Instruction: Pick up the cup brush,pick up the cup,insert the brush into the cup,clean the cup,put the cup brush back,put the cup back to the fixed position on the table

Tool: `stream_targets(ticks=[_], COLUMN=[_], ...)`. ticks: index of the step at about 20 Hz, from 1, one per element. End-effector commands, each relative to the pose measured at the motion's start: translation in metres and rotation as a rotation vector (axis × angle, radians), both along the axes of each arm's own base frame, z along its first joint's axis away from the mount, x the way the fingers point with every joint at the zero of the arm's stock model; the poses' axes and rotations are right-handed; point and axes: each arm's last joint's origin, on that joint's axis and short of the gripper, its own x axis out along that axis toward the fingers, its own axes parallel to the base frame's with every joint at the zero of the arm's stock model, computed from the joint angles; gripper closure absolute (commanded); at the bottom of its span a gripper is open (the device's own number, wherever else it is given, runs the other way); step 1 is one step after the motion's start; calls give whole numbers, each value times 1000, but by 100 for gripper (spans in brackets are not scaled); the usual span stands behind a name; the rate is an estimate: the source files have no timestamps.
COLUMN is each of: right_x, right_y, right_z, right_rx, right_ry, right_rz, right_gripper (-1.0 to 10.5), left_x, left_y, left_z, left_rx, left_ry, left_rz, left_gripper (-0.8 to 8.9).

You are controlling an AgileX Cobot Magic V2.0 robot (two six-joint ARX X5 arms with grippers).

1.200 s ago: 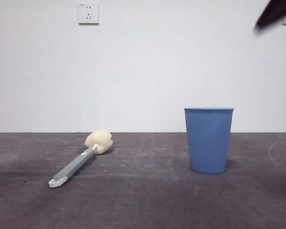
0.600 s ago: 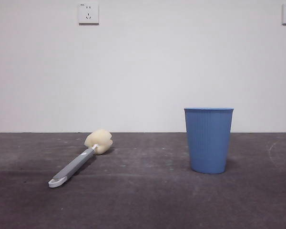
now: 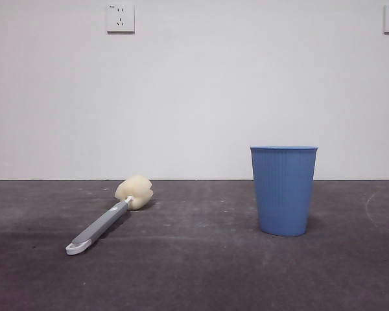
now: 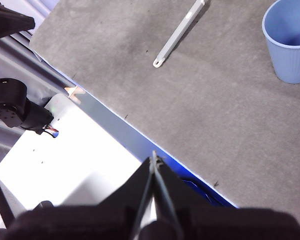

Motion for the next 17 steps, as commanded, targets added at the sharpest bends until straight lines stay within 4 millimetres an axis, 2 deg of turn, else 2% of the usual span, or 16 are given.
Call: stream_targets(ticks=[1, 14, 17], right_x=[0, 0, 0], right_y=[0, 0, 0], right_z=[0, 0, 0], right_rx=[-2, -2, -2], right_ry=[-7, -7, -7], right_rz=[3, 3, 3], right_gripper=[945, 945, 945], left_x=[0, 0, 2], left_y=[0, 0, 0], left_z=[-2, -2, 0], left_rx=[7, 7, 70], left_ry=[-11, -10, -93], left_rz=[-6, -6, 2], left_gripper=[818, 818, 817])
